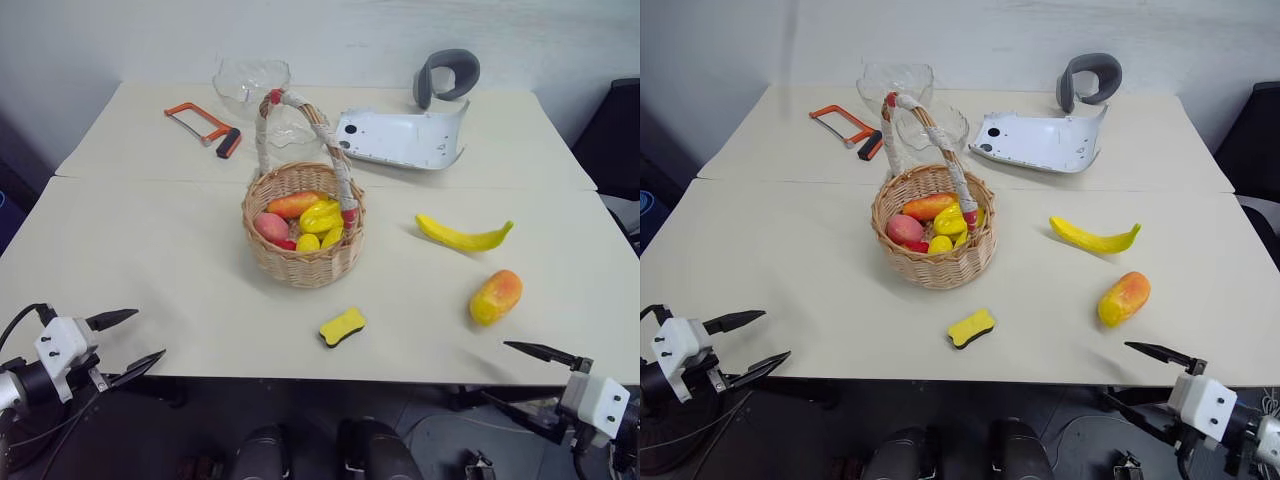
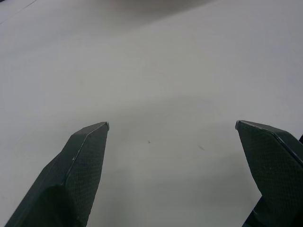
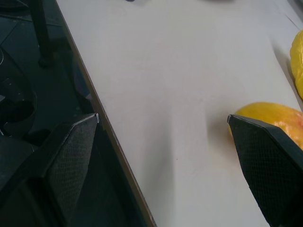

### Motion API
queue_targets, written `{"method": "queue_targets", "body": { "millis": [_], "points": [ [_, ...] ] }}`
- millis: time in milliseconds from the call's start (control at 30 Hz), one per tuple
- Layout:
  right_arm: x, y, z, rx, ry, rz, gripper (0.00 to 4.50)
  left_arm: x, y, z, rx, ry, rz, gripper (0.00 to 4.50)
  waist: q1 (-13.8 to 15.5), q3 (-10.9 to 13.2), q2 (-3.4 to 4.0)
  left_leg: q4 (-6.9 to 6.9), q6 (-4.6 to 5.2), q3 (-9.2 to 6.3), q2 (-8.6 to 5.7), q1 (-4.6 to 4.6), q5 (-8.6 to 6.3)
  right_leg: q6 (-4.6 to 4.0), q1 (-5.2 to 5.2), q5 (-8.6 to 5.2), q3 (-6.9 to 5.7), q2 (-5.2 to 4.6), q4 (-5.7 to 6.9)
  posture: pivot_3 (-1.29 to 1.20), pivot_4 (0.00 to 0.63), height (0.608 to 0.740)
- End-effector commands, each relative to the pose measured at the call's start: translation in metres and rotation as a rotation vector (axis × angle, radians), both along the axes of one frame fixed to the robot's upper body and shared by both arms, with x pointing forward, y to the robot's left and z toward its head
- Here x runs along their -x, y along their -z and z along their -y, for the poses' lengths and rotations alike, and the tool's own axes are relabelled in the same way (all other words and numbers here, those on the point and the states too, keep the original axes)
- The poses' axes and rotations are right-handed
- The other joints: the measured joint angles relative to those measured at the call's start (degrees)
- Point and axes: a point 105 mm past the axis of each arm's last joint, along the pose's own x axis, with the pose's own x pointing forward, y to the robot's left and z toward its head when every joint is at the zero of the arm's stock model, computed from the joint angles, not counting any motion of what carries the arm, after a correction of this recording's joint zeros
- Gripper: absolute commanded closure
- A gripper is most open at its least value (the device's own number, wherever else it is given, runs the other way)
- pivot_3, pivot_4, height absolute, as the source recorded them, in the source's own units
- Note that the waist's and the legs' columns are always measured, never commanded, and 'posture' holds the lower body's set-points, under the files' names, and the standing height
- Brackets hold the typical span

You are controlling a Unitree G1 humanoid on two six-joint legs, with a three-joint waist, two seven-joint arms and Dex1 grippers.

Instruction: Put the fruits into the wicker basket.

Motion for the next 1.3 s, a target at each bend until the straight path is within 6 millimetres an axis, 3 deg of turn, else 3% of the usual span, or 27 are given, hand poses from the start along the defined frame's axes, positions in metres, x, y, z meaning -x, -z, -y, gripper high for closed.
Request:
{"method": "queue_targets", "body": {
  "millis": [33, 233, 333, 467, 600, 700, 900, 967, 1167, 1267, 1300],
  "points": [
    [-0.003, -0.009, -0.005, -0.009, -0.023, 0.020, 0.02, 0.000, -0.003, -0.007, -0.016, -0.037, -0.007, 0.00, 0.0, 0.0, 0.00, 0.00, 0.00, 0.00, 0.00, 0.00, 0.00, 0.00, 0.00, 0.00, 0.00, 0.00, 0.00, 0.00, 0.150, 0.740],
    [-0.010, -0.012, -0.018, -0.036, -0.068, 0.023, 0.02, 0.001, -0.017, 0.010, 0.182, 0.027, -0.066, 0.00, 0.0, 0.0, 0.00, 0.01, 0.02, 0.00, 0.00, 0.00, 0.01, 0.00, 0.00, 0.00, 0.00, 0.00, 0.02, 0.00, 0.150, 0.740],
    [-0.013, -0.025, -0.058, -0.093, -0.241, -0.053, 0.02, 0.009, -0.021, 0.028, 0.255, 0.148, -0.210, 0.00, -0.2, 0.0, 0.00, 0.04, 0.02, -0.01, 0.02, 0.00, 0.04, 0.00, -0.01, 0.00, 0.00, 0.00, 0.11, 0.00, 0.150, 0.740],
    [-0.020, -0.033, -0.112, -0.056, -0.460, -0.182, 0.02, 0.012, -0.026, 0.059, 0.232, 0.315, -0.222, 0.00, -0.7, 0.0, 0.13, 0.08, 0.01, 0.01, 0.02, 0.05, 0.07, -0.05, -0.01, 0.02, 0.03, -0.02, 0.16, 0.00, 0.150, 0.740],
    [-0.053, -0.031, -0.149, 0.021, -0.500, -0.204, 0.02, 0.007, -0.031, 0.077, 0.236, 0.373, -0.169, 0.00, -0.4, 0.0, 0.12, 0.05, -0.03, -0.03, 0.03, 0.00, 0.08, -0.09, -0.09, 0.01, 0.00, 0.00, 0.15, 0.00, 0.150, 0.740],
    [-0.084, -0.019, -0.171, 0.153, -0.514, -0.180, 0.02, 0.006, -0.033, 0.083, 0.252, 0.389, -0.148, 0.00, -0.7, 0.0, 0.12, 0.13, -0.04, -0.01, 0.02, -0.09, 0.09, -0.12, -0.17, 0.00, -0.01, 0.00, 0.21, 0.00, 0.150, 0.740],
    [-0.112, -0.011, -0.194, 0.264, -0.565, -0.217, 0.02, 0.007, -0.027, 0.088, 0.252, 0.400, -0.156, 0.00, -0.9, 0.0, 0.11, 0.38, -0.09, 0.01, -0.04, -0.17, 0.12, -0.11, -0.18, 0.00, -0.03, -0.05, 0.40, 0.00, 0.150, 0.740],
    [-0.113, -0.008, -0.197, 0.285, -0.591, -0.260, 0.02, 0.006, -0.026, 0.089, 0.255, 0.398, -0.152, 0.00, -1.3, 0.0, 0.11, 0.46, -0.04, 0.02, -0.05, -0.17, 0.09, -0.09, -0.16, 0.01, -0.02, -0.08, 0.44, 0.00, 0.150, 0.740],
    [-0.094, -0.016, -0.200, 0.197, -0.740, -0.299, 1.82, 0.004, -0.022, 0.102, 0.268, 0.424, -0.135, 0.00, -1.5, 0.0, 0.11, 0.46, 0.03, -0.02, -0.04, -0.16, 0.05, -0.09, -0.15, 0.01, -0.05, -0.09, 0.49, 0.00, 0.150, 0.740],
    [-0.080, -0.032, -0.191, 0.072, -0.751, -0.330, 2.85, 0.003, -0.022, 0.110, 0.281, 0.446, -0.125, 0.00, -1.5, 0.0, 0.12, 0.46, 0.05, -0.03, -0.04, -0.15, 0.03, -0.08, -0.14, 0.02, -0.06, -0.09, 0.51, 0.00, 0.150, 0.740],
    [-0.069, -0.043, -0.177, -0.012, -0.718, -0.423, 3.15, 0.001, -0.023, 0.115, 0.292, 0.462, -0.120, 0.00, -1.2, 0.0, 0.17, 0.45, 0.06, -0.03, -0.04, -0.16, 0.03, -0.08, -0.15, 0.02, -0.06, -0.09, 0.51, 0.00, 0.150, 0.740]
  ]
}}
